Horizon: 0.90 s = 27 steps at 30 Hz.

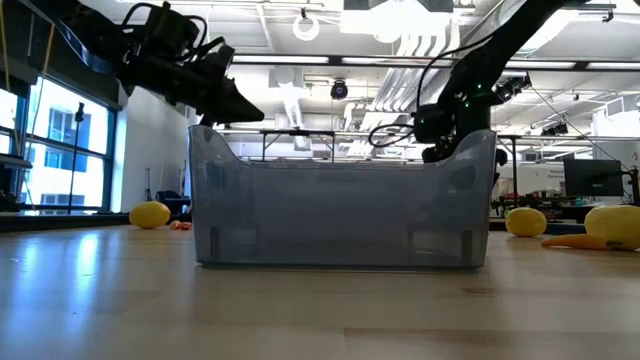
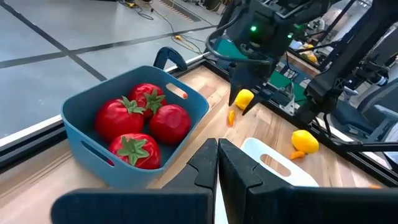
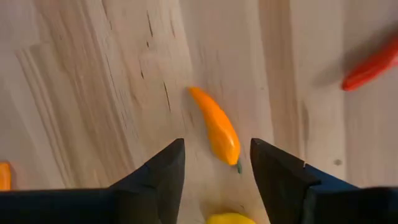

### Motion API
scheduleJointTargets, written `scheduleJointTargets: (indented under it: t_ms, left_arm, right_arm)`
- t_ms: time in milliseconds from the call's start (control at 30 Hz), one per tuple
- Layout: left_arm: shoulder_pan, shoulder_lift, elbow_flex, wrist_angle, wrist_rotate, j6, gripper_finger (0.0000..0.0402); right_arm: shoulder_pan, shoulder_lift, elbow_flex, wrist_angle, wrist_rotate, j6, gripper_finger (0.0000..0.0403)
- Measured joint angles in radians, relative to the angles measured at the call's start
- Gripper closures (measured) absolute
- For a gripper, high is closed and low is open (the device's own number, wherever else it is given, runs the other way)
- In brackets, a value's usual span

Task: Sort produce into baskets
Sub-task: Put the orange chili pepper into the white bin

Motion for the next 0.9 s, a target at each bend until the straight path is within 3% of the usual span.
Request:
scheduleJointTargets:
  t_ms: [333,567,767,900]
  left_arm:
    - [0.007,0.0,0.0,-0.082,0.062,0.031,0.0401]
    - [0.035,0.0,0.0,-0.125,0.071,0.03,0.0401]
    - [0.051,0.0,0.0,-0.152,0.071,0.031,0.0401]
    - [0.05,0.0,0.0,-0.151,0.071,0.073,0.0401]
  right_arm:
    - [0.0,0.091,0.0,0.055,-0.006,-0.036,0.029]
    - [0.003,0.089,0.002,0.019,-0.086,0.008,0.0393]
    - [0.022,0.011,0.065,-0.043,-0.184,0.146,0.0394]
    - [0.093,-0.067,0.108,-0.025,-0.249,0.287,0.0397]
